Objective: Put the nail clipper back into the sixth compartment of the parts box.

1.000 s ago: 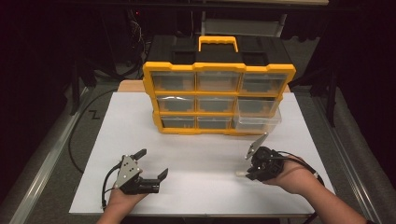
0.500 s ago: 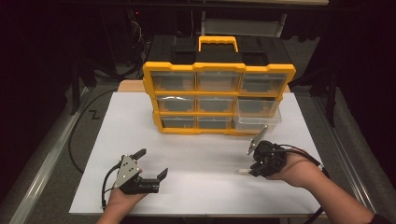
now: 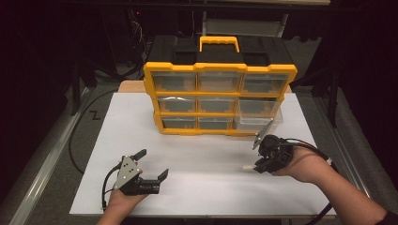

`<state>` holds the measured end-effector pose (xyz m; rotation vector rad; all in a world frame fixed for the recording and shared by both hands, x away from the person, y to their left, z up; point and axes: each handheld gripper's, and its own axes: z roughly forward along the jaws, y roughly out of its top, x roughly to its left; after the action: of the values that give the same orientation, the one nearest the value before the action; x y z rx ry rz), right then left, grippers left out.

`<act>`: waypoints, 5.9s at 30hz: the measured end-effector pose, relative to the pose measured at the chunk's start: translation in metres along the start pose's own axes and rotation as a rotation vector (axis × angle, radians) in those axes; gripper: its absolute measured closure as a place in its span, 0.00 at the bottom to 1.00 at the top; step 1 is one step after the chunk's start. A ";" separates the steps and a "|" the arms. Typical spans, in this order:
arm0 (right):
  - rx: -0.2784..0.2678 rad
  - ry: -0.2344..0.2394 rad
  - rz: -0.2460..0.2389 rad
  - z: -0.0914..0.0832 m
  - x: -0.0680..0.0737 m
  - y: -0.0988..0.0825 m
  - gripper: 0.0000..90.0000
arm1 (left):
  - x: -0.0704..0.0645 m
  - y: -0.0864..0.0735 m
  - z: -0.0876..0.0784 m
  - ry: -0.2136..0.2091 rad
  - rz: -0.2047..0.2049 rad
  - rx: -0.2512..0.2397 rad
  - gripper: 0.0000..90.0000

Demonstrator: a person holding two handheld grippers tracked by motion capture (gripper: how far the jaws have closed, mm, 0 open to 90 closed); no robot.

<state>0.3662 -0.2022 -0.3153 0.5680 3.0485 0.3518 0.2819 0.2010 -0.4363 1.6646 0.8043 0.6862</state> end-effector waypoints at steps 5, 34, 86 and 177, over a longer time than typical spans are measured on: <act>-0.003 -0.001 0.000 -0.006 -0.001 0.002 0.88 | 0.000 0.000 0.000 0.000 0.000 0.000 0.02; 0.017 -0.020 -0.022 -0.045 -0.003 0.013 0.88 | 0.000 0.000 0.000 0.002 0.004 -0.001 0.02; 0.010 -0.053 -0.031 -0.122 -0.016 0.039 0.88 | 0.000 -0.001 0.000 -0.005 0.009 0.002 0.02; -0.002 -0.134 -0.017 -0.100 -0.083 0.073 0.88 | 0.002 -0.001 -0.002 -0.006 -0.005 -0.008 0.02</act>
<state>0.4636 -0.1877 -0.2029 0.5416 2.9224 0.3039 0.2813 0.2042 -0.4371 1.6562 0.8002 0.6798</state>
